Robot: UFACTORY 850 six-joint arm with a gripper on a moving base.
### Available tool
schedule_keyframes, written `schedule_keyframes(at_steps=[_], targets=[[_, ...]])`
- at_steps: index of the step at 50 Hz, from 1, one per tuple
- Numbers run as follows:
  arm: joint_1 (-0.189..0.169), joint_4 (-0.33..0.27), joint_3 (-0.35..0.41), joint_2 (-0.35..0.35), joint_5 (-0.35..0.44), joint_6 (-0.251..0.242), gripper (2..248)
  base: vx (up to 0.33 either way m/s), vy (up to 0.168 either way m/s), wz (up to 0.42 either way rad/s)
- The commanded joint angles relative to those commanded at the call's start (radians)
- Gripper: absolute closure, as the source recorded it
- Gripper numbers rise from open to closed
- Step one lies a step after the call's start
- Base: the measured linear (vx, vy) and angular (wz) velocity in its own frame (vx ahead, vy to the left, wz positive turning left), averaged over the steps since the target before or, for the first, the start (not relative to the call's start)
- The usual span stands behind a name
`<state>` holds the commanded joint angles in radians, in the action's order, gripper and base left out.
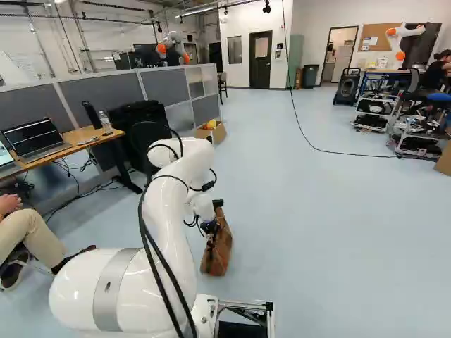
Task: Pick up the grocery bag from the ground
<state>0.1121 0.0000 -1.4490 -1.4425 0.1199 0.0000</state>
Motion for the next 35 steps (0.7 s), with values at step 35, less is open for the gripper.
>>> schedule_keyframes(at_steps=[35], targets=[[0.0,0.0,0.143,0.163,0.0,0.0,227,0.0,0.0,0.0]])
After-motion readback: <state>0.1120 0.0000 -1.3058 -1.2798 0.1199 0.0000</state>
